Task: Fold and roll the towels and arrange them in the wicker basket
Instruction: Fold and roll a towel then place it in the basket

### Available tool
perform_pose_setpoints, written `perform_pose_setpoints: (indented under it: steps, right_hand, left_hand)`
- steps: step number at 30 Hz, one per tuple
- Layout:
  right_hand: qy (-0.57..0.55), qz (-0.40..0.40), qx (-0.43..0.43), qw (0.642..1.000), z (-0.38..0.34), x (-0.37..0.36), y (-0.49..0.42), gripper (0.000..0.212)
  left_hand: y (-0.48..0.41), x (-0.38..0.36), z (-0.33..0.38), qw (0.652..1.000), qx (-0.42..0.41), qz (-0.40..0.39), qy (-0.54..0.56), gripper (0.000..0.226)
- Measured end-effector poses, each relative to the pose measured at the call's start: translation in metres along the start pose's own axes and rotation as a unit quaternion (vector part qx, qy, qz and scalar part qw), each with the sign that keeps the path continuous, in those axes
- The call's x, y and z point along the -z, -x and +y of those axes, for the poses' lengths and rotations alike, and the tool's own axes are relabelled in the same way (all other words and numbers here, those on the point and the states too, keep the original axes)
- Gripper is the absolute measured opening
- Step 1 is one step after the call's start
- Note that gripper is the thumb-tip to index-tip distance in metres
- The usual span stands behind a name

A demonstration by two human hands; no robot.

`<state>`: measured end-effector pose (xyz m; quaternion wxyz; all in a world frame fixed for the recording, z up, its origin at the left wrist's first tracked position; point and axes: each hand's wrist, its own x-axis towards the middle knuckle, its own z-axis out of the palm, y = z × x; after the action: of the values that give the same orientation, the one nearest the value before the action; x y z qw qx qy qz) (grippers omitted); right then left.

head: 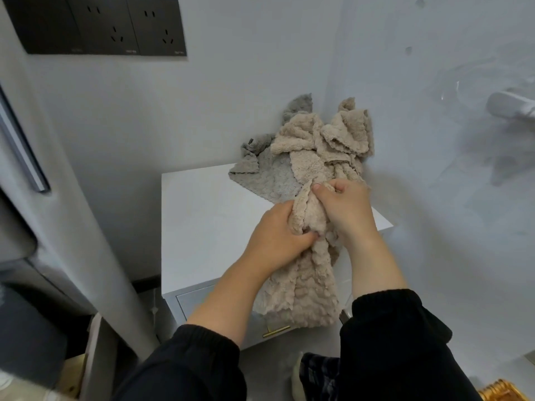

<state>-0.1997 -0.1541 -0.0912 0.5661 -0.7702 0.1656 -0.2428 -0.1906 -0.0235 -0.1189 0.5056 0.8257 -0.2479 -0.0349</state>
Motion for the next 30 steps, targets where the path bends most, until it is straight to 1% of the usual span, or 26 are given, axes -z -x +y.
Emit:
perform_pose_setpoints:
  steps: [2, 4, 6, 8, 11, 14, 15, 17, 18, 19, 20, 21, 22, 23, 25, 27, 28, 29, 30]
  right_hand:
    - [0.017, -0.008, 0.015, 1.000, -0.003, 0.002, 0.002, 0.021]
    - [0.027, -0.016, 0.019, 0.999, -0.006, 0.006, 0.002, 0.021]
    - [0.048, -0.025, 0.014, 0.998, -0.006, 0.011, 0.001, 0.017]
    - [0.055, -0.017, -0.005, 0.998, -0.004, 0.015, -0.001, 0.015]
    - [0.014, 0.025, -0.036, 0.999, 0.000, 0.022, -0.004, 0.020]
    - [-0.036, 0.080, -0.072, 0.994, 0.004, 0.031, -0.009, 0.012]
    - [-0.053, 0.088, -0.086, 0.991, 0.006, 0.033, -0.011, 0.015]
    - [-0.092, 0.066, -0.106, 0.988, 0.009, 0.034, -0.012, 0.023]
    - [-0.107, 0.046, -0.120, 0.986, 0.009, 0.033, -0.011, 0.033]
    - [-0.115, 0.022, -0.137, 0.984, 0.010, 0.033, -0.011, 0.051]
    - [-0.108, 0.009, -0.149, 0.983, 0.010, 0.033, -0.010, 0.070]
    - [-0.082, -0.004, -0.157, 0.984, 0.013, 0.033, -0.012, 0.079]
    - [-0.050, -0.003, -0.149, 0.988, 0.011, 0.032, -0.010, 0.073]
    - [-0.009, 0.013, -0.130, 0.991, 0.011, 0.032, -0.009, 0.058]
    - [0.062, 0.082, -0.078, 0.992, 0.013, 0.030, -0.009, 0.037]
    - [0.071, 0.113, -0.033, 0.991, 0.017, 0.029, -0.010, 0.012]
    - [0.077, 0.117, -0.023, 0.990, 0.017, 0.028, -0.010, 0.010]
    - [0.084, 0.118, -0.017, 0.989, 0.020, 0.030, -0.012, 0.022]
    - [0.084, 0.118, -0.022, 0.989, 0.021, 0.031, -0.013, 0.029]
  left_hand:
    - [-0.002, -0.002, -0.001, 0.998, 0.010, 0.043, -0.042, 0.021]
    - [-0.004, 0.001, -0.004, 0.995, 0.035, 0.073, -0.057, 0.015]
    - [-0.006, 0.004, -0.007, 0.992, 0.052, 0.097, -0.067, 0.020]
    - [-0.007, 0.008, -0.011, 0.988, 0.066, 0.121, -0.073, 0.019]
    - [-0.010, 0.018, -0.021, 0.979, 0.095, 0.156, -0.094, 0.029]
    - [-0.013, 0.029, -0.039, 0.962, 0.125, 0.169, -0.173, 0.033]
    - [-0.014, 0.032, -0.044, 0.961, 0.144, 0.162, -0.173, 0.033]
    - [-0.018, 0.036, -0.053, 0.964, 0.175, 0.133, -0.148, 0.028]
    - [-0.018, 0.038, -0.056, 0.965, 0.185, 0.118, -0.140, 0.025]
    - [-0.019, 0.040, -0.058, 0.966, 0.192, 0.110, -0.136, 0.025]
    - [-0.019, 0.041, -0.060, 0.965, 0.198, 0.109, -0.132, 0.027]
    - [-0.019, 0.043, -0.062, 0.964, 0.202, 0.115, -0.130, 0.030]
    - [-0.019, 0.046, -0.064, 0.962, 0.208, 0.119, -0.132, 0.033]
    - [-0.019, 0.047, -0.067, 0.959, 0.212, 0.121, -0.145, 0.034]
    - [-0.019, 0.050, -0.071, 0.948, 0.224, 0.118, -0.193, 0.032]
    - [-0.018, 0.052, -0.074, 0.936, 0.230, 0.111, -0.241, 0.026]
    - [-0.018, 0.054, -0.075, 0.930, 0.233, 0.112, -0.262, 0.020]
    - [-0.017, 0.056, -0.075, 0.923, 0.237, 0.117, -0.280, 0.017]
    - [-0.017, 0.059, -0.075, 0.917, 0.243, 0.126, -0.290, 0.023]
